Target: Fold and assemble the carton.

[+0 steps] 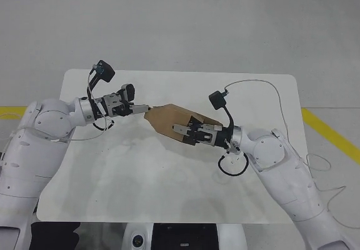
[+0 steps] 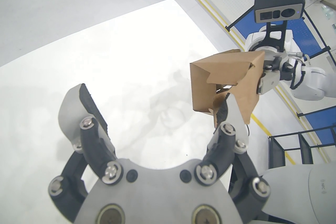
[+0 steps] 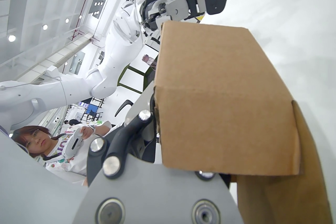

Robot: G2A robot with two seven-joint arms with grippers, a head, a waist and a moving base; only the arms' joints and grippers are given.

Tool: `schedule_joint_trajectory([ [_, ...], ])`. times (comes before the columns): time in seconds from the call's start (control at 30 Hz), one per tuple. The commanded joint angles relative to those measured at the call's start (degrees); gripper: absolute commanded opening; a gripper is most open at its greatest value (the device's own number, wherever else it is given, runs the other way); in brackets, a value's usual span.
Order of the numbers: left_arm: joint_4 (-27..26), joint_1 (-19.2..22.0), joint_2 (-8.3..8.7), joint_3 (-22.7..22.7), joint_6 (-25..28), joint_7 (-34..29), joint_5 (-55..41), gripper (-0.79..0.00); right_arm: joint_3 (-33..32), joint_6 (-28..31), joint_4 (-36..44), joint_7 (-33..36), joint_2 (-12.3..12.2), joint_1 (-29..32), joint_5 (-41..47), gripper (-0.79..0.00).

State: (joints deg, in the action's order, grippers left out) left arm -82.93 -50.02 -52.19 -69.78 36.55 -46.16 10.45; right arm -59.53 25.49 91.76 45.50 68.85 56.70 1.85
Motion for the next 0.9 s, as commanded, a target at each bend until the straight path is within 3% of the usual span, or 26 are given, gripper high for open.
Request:
schedule_joint_trajectory([
  [0.0,0.3,0.2,-0.06,0.3,0.1,-0.1,-0.3,0.000,0.2,0.6,-0.1,-0.1,0.1,-0.2,0.6,-0.785],
  [0.23,1.0,0.7,-0.07,0.6,1.4,-0.9,-2.2,0.000,0.4,1.1,-1.1,-0.3,0.2,-0.8,0.9,-0.785],
  [0.67,3.2,0.2,0.71,-3.3,1.1,-0.4,-7.5,0.000,0.1,2.1,-1.1,1.1,-0.1,0.2,2.5,-0.785],
  [0.87,3.7,1.5,0.34,-1.5,0.4,-1.7,-9.9,0.000,2.0,3.2,-2.0,2.2,0.4,-1.5,4.0,-0.785],
])
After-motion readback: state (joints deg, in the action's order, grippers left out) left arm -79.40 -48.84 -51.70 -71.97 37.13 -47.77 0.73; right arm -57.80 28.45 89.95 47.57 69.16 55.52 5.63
